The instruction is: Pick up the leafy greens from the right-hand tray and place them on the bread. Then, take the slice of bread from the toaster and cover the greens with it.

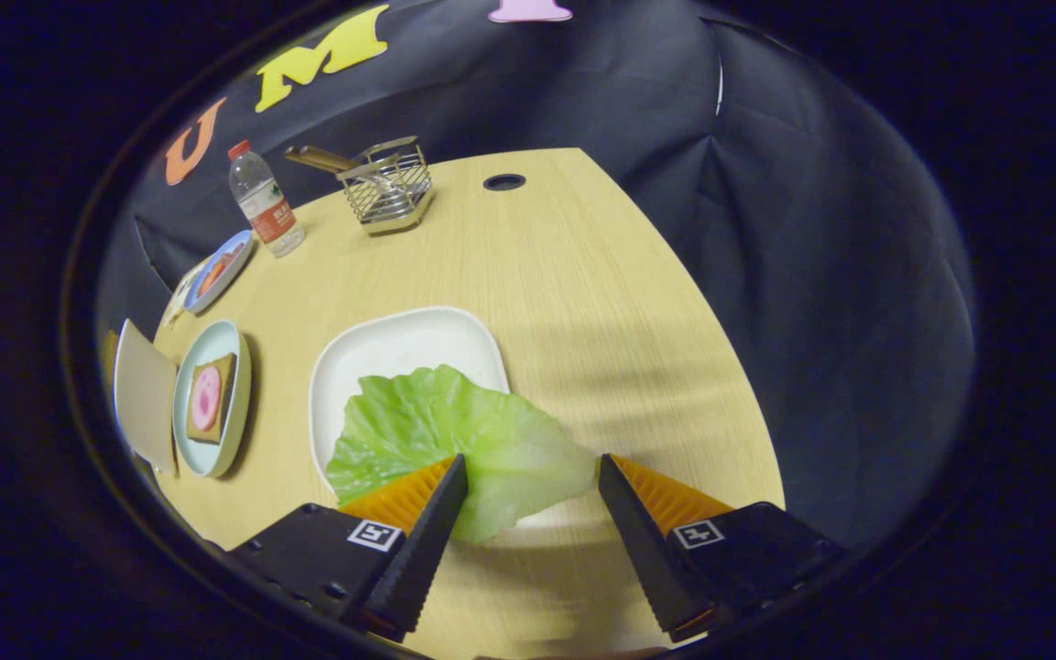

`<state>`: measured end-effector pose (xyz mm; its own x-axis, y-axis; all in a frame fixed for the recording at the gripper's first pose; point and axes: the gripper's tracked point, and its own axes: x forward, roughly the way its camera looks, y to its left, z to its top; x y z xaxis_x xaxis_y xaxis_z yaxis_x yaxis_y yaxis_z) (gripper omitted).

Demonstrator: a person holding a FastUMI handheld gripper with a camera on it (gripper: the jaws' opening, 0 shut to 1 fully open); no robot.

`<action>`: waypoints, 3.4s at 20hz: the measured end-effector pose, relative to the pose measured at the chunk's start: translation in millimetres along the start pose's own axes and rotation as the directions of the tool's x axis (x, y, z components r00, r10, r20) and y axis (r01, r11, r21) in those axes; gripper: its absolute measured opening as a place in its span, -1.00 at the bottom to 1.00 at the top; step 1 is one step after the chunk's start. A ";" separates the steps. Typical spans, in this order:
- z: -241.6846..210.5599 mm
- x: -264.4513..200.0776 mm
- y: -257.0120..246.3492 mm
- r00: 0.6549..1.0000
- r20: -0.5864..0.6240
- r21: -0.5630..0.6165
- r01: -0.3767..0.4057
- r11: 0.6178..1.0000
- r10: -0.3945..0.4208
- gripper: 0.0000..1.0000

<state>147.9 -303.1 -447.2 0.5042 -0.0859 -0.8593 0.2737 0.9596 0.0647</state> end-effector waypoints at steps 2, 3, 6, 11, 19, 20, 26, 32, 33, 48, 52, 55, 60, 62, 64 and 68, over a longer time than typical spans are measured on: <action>0.7 0.5 7.6 0.999 0.000 0.017 -0.041 0.999 0.041 0.49; 0.9 -0.1 6.2 0.999 0.004 0.011 -0.038 0.999 0.038 0.18; 2.4 -2.3 5.3 1.000 0.016 -0.038 -0.008 0.999 0.009 -0.16; 15.8 0.4 -8.3 0.995 0.039 -0.105 0.098 0.990 -0.094 0.27; 32.2 -6.3 -3.3 0.986 0.093 -0.099 0.147 0.984 -0.137 -0.91; 34.3 -10.2 -0.1 0.985 0.106 -0.107 0.148 0.983 -0.137 -0.95; 48.4 -45.3 28.6 0.974 0.199 -0.157 0.144 0.977 -0.112 -0.99; 58.7 -96.9 84.9 0.961 0.267 -0.180 0.115 0.977 -0.064 -0.99; 59.5 -105.6 96.3 0.959 0.277 -0.188 0.110 0.976 -0.054 -1.00; 6.5 -147.9 347.5 0.954 0.233 -0.405 -0.083 0.910 0.190 -1.00; -2.4 -134.1 392.4 0.954 0.187 -0.434 -0.134 0.891 0.235 -0.99; 2.8 -104.5 388.7 0.966 0.175 -0.432 -0.099 0.896 0.191 -1.00; 17.3 -57.4 360.0 0.982 0.151 -0.389 -0.045 0.920 0.112 -0.99; 21.9 -45.6 347.1 0.985 0.147 -0.372 -0.026 0.928 0.087 -0.99; 21.8 -35.3 335.1 0.989 0.134 -0.359 -0.011 0.933 0.064 -0.99; 23.1 -20.5 326.1 0.991 0.122 -0.350 -0.007 0.937 0.053 -0.99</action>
<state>245.8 5.4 -396.8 0.6139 -0.0670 -0.7865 -0.0336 0.9933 -0.1108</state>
